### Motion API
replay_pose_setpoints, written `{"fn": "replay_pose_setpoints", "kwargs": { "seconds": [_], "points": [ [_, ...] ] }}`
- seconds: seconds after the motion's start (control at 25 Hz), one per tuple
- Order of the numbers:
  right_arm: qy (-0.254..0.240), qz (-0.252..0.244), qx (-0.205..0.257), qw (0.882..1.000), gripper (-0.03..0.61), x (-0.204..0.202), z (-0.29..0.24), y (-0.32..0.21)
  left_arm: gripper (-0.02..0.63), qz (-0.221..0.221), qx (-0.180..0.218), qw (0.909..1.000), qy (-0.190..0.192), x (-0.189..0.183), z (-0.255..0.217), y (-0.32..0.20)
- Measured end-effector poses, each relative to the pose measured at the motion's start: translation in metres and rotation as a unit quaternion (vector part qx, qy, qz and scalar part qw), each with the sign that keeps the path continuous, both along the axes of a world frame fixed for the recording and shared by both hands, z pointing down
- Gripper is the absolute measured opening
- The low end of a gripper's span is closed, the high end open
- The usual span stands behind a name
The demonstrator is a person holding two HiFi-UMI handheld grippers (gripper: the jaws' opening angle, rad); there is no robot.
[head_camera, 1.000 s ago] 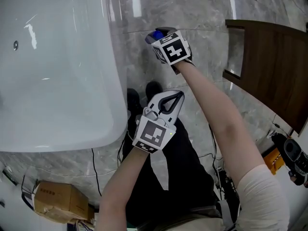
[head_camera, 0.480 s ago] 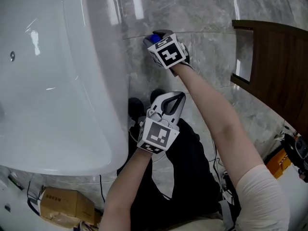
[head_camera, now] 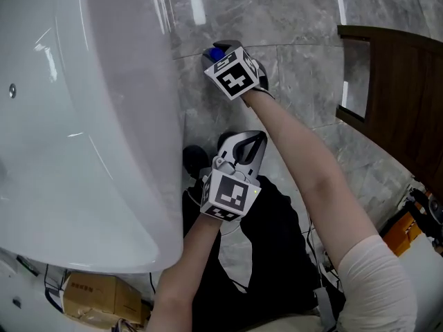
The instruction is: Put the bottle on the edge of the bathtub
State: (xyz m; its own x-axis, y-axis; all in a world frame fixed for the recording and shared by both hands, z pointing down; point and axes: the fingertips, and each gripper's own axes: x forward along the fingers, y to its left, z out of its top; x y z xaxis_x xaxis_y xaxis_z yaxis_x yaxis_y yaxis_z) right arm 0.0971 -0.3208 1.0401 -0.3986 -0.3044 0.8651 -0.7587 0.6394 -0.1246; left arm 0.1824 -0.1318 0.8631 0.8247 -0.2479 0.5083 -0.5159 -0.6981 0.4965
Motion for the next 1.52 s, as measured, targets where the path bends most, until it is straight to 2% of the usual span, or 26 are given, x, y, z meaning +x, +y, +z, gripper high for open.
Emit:
{"fn": "replay_pose_setpoints", "kwargs": {
  "seconds": [0.36,0.56,0.76,0.88,1.08,1.28,1.52],
  "points": [
    [0.006,-0.012,-0.01,1.0,0.163,-0.005,0.031,0.006,0.057,0.007,-0.008,0.9999,-0.009,0.0,0.021,0.002],
    [0.008,-0.03,-0.001,1.0,0.163,-0.015,0.034,0.004,0.057,0.014,-0.009,0.9998,-0.01,-0.006,0.024,0.004],
    [0.001,-0.042,-0.033,0.999,0.164,-0.022,0.039,0.013,0.057,0.017,-0.013,0.9997,-0.007,-0.006,0.019,0.01],
    [0.001,-0.049,-0.032,0.998,0.167,-0.024,0.038,0.014,0.057,0.016,-0.019,0.9997,-0.006,-0.008,0.018,0.013],
    [-0.022,-0.036,-0.034,0.999,0.242,-0.026,0.024,0.013,0.058,0.021,-0.03,0.9993,-0.004,-0.013,0.014,0.018],
    [-0.039,-0.015,-0.023,0.999,0.252,-0.021,-0.004,0.01,0.058,0.037,-0.036,0.9986,0.0,-0.012,-0.002,0.028],
    [-0.053,0.029,-0.019,0.998,0.253,-0.005,-0.048,0.018,0.057,0.063,-0.033,0.9974,0.012,-0.002,-0.043,0.039]
  ]
}}
